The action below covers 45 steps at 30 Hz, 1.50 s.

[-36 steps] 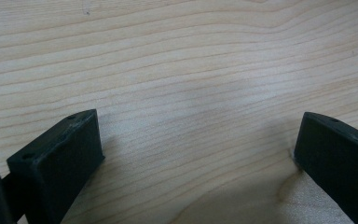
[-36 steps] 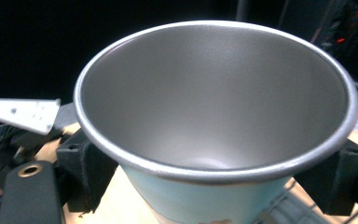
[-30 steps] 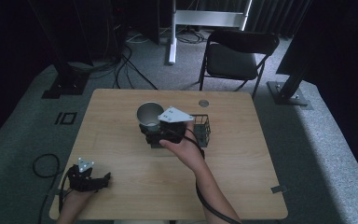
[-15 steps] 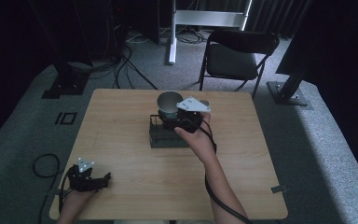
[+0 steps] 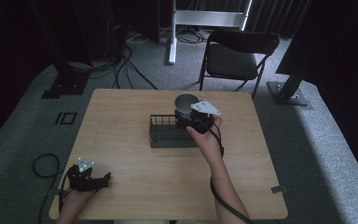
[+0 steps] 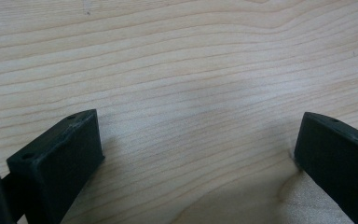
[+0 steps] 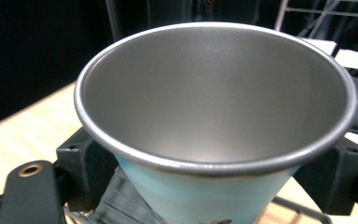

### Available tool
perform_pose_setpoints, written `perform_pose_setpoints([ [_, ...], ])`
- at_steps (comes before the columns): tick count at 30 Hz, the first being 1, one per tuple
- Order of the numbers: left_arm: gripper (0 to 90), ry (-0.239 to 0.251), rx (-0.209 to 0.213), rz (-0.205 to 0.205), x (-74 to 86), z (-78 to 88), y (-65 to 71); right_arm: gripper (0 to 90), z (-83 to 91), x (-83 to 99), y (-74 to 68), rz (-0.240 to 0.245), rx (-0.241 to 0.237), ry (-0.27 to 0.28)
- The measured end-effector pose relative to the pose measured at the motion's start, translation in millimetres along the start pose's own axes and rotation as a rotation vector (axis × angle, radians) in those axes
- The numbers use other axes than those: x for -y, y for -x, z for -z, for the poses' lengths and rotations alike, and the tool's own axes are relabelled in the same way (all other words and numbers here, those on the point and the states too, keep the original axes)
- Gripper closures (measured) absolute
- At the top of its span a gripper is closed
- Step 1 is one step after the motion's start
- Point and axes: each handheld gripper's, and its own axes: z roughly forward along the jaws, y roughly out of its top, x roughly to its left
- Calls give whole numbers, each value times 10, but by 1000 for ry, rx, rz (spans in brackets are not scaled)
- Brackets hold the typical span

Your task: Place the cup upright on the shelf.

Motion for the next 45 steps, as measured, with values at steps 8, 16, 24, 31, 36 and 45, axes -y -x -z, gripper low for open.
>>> perform_pose_setpoints([
  [8,14,0,0,1,0,0,1,154,-54,224,151,-52,41,-31],
  [16,14,0,0,2,0,0,1,153,-120,377,177,-59,51,-65],
  [24,14,0,0,2,0,0,1,153,-185,442,157,-59,54,-88],
  [31,14,0,0,2,0,0,1,152,-227,503,151,-65,55,-104],
  [36,14,0,0,2,0,0,1,153,-264,564,159,-71,63,-112],
  [45,14,0,0,2,0,0,1,150,-254,565,173,-69,51,-120],
])
